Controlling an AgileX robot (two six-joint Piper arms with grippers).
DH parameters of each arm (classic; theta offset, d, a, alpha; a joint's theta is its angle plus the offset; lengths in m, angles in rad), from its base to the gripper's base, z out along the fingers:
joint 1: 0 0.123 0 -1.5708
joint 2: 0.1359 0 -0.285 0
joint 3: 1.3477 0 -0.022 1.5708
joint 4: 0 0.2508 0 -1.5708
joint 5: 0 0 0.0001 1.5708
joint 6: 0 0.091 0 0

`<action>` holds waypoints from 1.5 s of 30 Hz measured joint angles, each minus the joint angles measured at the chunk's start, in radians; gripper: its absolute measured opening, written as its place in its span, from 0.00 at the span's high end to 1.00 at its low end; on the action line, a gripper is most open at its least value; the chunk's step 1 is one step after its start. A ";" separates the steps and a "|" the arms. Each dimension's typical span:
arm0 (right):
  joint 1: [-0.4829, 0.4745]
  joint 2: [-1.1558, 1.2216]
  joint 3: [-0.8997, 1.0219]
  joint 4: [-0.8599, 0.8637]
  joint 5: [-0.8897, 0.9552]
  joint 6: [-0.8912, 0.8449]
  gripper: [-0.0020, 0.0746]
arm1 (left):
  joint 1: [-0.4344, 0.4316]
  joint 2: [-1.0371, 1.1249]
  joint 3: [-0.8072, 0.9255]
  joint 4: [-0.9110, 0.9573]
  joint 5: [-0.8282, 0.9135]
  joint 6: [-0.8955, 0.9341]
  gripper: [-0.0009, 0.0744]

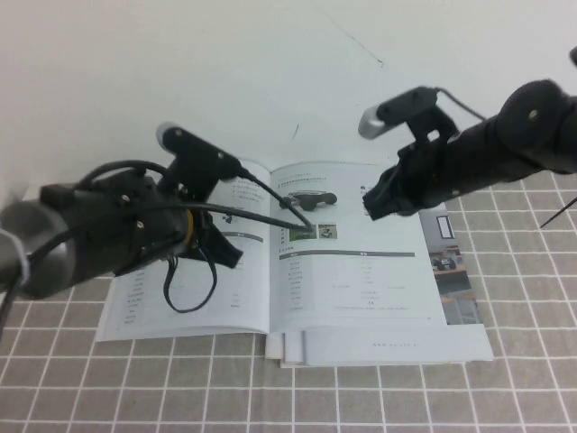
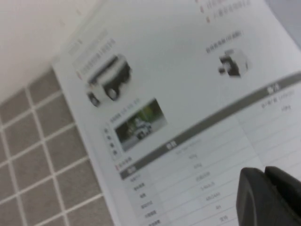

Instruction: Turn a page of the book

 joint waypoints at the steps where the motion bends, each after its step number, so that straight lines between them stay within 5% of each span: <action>1: 0.000 -0.033 0.000 0.000 0.002 0.000 0.98 | 0.000 -0.042 0.000 0.000 0.010 0.000 0.99; 8: 0.000 -0.328 0.028 -0.019 0.068 0.000 0.98 | -0.015 -0.377 0.021 -0.140 0.129 0.145 0.99; 15: 0.000 -0.625 0.196 -0.052 0.122 0.001 0.98 | -0.021 -0.708 0.145 -0.617 0.181 0.695 0.99; 23: 0.000 -1.042 0.419 -0.083 0.177 0.003 0.98 | -0.021 -0.922 0.184 -1.002 0.519 1.171 0.99; 34: 0.000 -1.685 0.727 -0.290 0.291 0.324 0.98 | -0.021 -1.301 0.274 -1.137 0.650 1.108 0.99; 45: 0.000 -1.862 0.993 -0.444 0.256 0.452 0.98 | -0.021 -1.427 0.588 -1.171 0.247 1.057 0.99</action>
